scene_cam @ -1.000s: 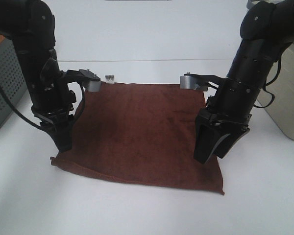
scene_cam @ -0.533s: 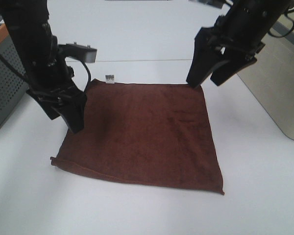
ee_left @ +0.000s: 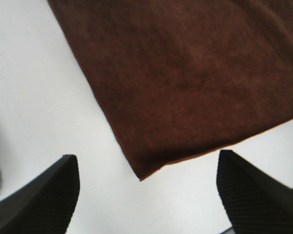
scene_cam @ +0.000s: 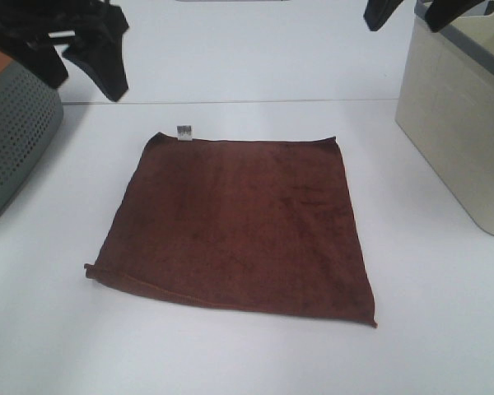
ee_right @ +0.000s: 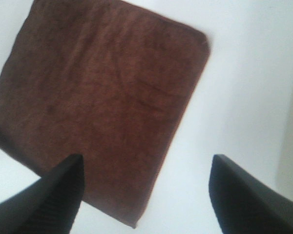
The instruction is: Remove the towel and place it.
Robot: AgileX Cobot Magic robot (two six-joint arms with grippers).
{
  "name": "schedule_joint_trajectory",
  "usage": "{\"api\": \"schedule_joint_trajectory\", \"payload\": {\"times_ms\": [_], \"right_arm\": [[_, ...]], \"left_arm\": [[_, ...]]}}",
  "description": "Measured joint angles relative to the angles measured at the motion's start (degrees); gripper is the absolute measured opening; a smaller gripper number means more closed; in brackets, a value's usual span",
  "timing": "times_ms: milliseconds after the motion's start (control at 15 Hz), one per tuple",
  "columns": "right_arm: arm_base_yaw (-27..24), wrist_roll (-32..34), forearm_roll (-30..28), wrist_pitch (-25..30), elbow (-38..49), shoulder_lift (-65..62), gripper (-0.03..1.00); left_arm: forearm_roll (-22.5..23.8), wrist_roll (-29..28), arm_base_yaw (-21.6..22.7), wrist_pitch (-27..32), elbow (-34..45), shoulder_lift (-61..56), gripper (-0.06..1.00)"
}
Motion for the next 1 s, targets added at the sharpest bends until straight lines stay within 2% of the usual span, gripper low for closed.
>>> {"api": "schedule_joint_trajectory", "payload": {"times_ms": [133,267,400,533,667,733,1000], "right_arm": [[-1.3,1.3,-2.2,0.0,0.0,-1.6,0.63],[-6.2,2.5,-2.2,0.1,-0.1,-2.8,0.63],[-13.2,2.5,-2.7,0.1,-0.1,-4.6,0.63],[-18.9,1.4,-3.3,0.1,0.8,-7.8,0.63],[-20.5,0.1,-3.6,0.1,5.3,-12.3,0.63],[-20.5,-1.1,-1.4,0.1,10.7,-17.1,0.63],[-20.5,-3.7,-0.2,0.1,31.0,-37.9,0.63]], "left_arm": [[3.8,-1.9,2.1,0.0,-1.5,-2.8,0.74],[4.6,-3.4,7.1,0.1,-1.7,-5.9,0.74],[5.6,-3.6,14.3,0.2,-1.7,-9.6,0.74],[5.9,-1.3,23.5,0.2,-0.8,-13.1,0.74],[4.9,0.8,31.1,0.2,2.8,-16.4,0.74],[2.8,1.1,33.0,0.2,8.0,-22.1,0.74],[1.9,1.1,33.1,0.3,21.5,-36.4,0.74]]}}
